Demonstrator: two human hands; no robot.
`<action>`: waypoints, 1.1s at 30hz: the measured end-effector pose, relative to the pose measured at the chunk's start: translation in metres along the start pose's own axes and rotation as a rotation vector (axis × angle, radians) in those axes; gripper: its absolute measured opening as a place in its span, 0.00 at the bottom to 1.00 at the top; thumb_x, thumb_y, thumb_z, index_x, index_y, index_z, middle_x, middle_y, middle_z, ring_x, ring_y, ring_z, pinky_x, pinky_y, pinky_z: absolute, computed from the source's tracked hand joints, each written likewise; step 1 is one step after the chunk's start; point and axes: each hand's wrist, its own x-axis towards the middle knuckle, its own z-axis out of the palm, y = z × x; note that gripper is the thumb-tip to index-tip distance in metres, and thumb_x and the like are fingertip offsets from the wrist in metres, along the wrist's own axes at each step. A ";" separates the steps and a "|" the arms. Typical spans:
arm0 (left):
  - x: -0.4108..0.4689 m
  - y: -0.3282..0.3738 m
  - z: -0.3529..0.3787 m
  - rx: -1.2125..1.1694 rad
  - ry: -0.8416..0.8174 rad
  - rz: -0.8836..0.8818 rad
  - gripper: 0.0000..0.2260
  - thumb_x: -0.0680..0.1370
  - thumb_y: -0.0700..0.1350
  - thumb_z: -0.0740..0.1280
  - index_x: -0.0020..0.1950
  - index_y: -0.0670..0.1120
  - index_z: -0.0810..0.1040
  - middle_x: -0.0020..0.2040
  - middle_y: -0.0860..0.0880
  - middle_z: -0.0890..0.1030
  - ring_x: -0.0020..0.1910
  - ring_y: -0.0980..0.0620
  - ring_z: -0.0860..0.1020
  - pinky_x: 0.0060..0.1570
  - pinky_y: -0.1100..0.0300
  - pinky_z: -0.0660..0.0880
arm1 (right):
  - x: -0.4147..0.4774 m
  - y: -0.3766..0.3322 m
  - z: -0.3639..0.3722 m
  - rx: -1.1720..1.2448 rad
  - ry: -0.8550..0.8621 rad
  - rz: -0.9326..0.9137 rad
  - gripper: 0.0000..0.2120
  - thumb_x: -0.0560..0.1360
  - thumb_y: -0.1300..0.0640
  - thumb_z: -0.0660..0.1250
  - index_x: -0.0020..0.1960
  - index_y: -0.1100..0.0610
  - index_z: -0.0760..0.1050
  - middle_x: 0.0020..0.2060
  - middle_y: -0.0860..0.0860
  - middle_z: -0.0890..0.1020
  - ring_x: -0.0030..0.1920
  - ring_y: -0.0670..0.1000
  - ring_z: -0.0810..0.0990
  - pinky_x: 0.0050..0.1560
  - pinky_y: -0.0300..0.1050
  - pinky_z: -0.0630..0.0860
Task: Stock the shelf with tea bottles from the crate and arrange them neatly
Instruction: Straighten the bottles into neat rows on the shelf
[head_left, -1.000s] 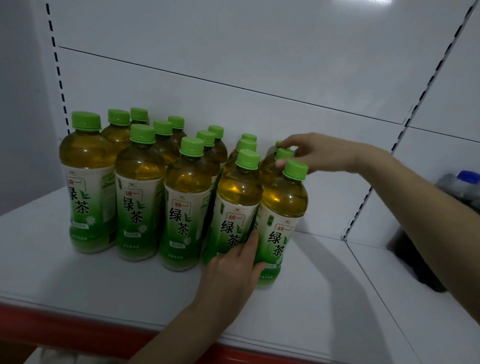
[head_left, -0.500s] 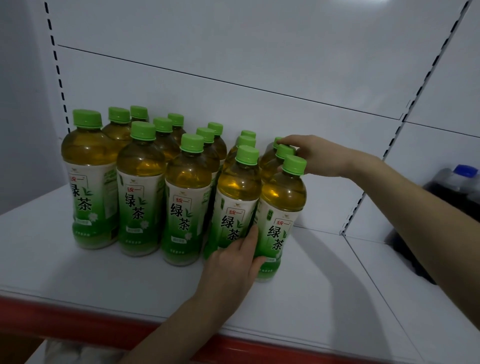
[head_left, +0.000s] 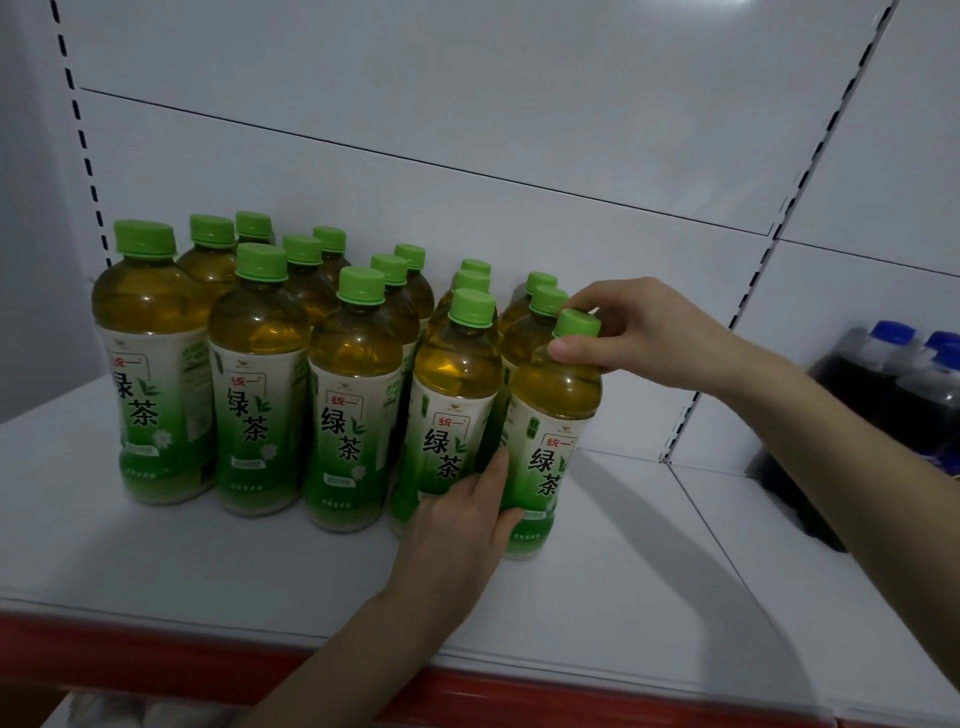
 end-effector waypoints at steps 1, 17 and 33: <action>0.000 0.001 0.000 0.004 -0.001 0.000 0.25 0.66 0.51 0.67 0.59 0.42 0.69 0.30 0.48 0.82 0.26 0.54 0.80 0.21 0.62 0.75 | 0.000 0.001 0.001 0.006 0.012 0.009 0.17 0.67 0.48 0.72 0.51 0.56 0.77 0.38 0.57 0.82 0.38 0.54 0.81 0.46 0.51 0.79; 0.005 -0.002 -0.001 0.149 -0.035 -0.050 0.32 0.55 0.51 0.81 0.53 0.36 0.80 0.26 0.48 0.80 0.21 0.54 0.77 0.18 0.63 0.72 | 0.001 0.003 0.001 0.267 -0.017 0.068 0.13 0.70 0.49 0.69 0.50 0.55 0.76 0.36 0.49 0.81 0.37 0.45 0.81 0.42 0.37 0.80; 0.008 0.002 -0.001 0.189 -0.076 -0.094 0.37 0.54 0.58 0.79 0.56 0.38 0.79 0.26 0.50 0.81 0.21 0.57 0.77 0.18 0.64 0.72 | 0.053 0.045 0.016 0.291 -0.105 0.005 0.13 0.73 0.63 0.67 0.56 0.54 0.74 0.44 0.47 0.77 0.44 0.42 0.77 0.39 0.36 0.78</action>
